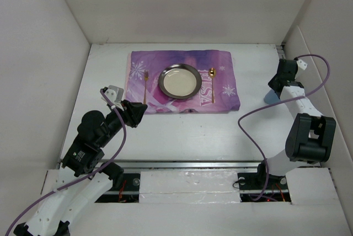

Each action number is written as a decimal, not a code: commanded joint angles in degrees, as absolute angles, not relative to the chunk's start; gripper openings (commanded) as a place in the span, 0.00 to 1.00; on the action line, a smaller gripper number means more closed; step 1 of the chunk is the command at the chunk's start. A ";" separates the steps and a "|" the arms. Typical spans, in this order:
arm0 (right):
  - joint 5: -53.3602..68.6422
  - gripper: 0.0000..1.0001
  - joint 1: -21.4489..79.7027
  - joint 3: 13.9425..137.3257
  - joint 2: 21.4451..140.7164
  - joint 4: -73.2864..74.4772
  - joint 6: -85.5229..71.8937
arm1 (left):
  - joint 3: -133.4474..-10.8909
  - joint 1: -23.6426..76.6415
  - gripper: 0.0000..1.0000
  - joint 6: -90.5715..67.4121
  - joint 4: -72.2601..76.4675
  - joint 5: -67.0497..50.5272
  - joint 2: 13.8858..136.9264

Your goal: Set the dinner table for one person

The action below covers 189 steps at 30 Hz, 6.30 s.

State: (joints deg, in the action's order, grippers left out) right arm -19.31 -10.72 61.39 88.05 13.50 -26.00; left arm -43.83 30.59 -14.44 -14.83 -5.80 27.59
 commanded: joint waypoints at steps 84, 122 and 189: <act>-4.07 0.02 10.81 76.95 95.56 0.54 -18.87 | -44.30 30.32 0.52 -14.06 -12.92 2.12 34.89; -16.00 0.00 13.36 124.06 124.34 33.29 -4.84 | -43.95 30.32 0.52 -13.89 -12.22 -1.58 33.48; -9.32 0.55 9.05 139.65 139.92 29.70 -4.31 | -44.38 30.32 0.51 -13.98 -12.66 1.23 37.62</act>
State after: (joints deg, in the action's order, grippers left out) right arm -9.67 9.13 138.74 142.39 31.59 -3.73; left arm -43.83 30.57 -14.41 -14.81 0.73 37.47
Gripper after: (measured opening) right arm 0.544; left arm 0.513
